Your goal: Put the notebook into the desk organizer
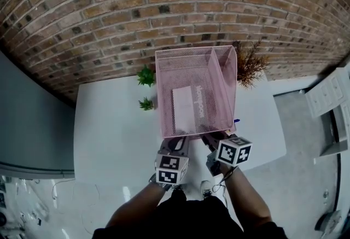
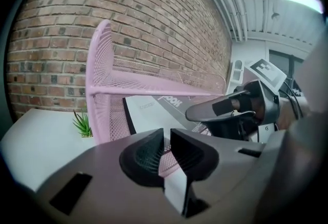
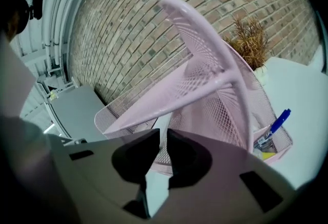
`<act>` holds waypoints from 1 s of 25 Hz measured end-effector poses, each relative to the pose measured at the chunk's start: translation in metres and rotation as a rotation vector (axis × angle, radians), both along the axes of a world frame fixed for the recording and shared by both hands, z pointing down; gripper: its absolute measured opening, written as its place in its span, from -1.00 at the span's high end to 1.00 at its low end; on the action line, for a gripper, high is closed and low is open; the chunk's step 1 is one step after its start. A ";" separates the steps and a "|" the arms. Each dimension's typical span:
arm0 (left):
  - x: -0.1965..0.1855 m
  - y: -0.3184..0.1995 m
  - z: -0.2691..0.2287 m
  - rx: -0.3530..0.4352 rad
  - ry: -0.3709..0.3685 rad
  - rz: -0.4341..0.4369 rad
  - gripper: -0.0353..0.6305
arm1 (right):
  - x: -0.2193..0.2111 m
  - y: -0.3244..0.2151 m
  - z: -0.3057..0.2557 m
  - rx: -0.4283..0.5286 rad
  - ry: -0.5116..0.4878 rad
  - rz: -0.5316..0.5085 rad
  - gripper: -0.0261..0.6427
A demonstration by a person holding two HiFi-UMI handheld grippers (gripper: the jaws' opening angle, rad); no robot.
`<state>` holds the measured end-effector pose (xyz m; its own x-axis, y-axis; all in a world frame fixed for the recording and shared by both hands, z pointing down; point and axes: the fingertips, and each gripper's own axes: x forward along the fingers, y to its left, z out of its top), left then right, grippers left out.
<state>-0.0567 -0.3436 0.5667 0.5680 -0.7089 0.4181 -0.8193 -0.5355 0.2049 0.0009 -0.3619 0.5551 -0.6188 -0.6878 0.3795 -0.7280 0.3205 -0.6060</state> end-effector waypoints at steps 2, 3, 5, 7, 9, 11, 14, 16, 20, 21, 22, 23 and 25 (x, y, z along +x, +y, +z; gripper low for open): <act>-0.001 -0.001 0.001 0.004 -0.013 -0.011 0.81 | 0.000 0.000 0.001 0.010 0.047 -0.022 0.72; -0.002 -0.002 0.002 0.004 -0.016 -0.015 0.82 | -0.001 0.001 0.001 0.013 0.071 -0.035 0.69; -0.002 -0.002 0.002 0.004 -0.020 -0.021 0.82 | -0.002 0.003 0.004 0.015 0.121 -0.066 0.58; -0.002 -0.003 0.002 0.010 -0.029 -0.024 0.82 | -0.001 0.006 0.005 0.019 0.169 -0.094 0.50; -0.002 -0.002 0.002 0.010 -0.032 -0.029 0.82 | 0.001 0.008 0.005 0.026 0.203 -0.111 0.46; -0.002 -0.003 0.003 0.006 -0.029 -0.036 0.83 | 0.004 0.011 0.004 0.033 0.229 -0.118 0.44; -0.003 -0.004 0.003 0.002 -0.029 -0.046 0.83 | 0.009 0.015 0.002 0.046 0.256 -0.120 0.43; -0.004 -0.005 0.003 0.001 -0.029 -0.054 0.83 | 0.014 0.019 0.000 0.054 0.266 -0.119 0.43; -0.005 -0.006 0.003 -0.007 -0.032 -0.079 0.83 | 0.027 0.027 -0.007 0.076 0.280 -0.116 0.42; -0.005 -0.006 0.003 -0.010 -0.033 -0.085 0.83 | 0.030 0.029 -0.010 0.083 0.280 -0.117 0.42; -0.005 -0.006 0.003 -0.012 -0.034 -0.091 0.83 | 0.033 0.031 -0.013 0.090 0.279 -0.119 0.43; -0.005 -0.006 0.003 -0.013 -0.035 -0.096 0.83 | 0.035 0.033 -0.017 0.099 0.275 -0.123 0.42; -0.006 -0.005 0.002 -0.014 -0.034 -0.111 0.83 | 0.039 0.037 -0.025 0.120 0.268 -0.138 0.43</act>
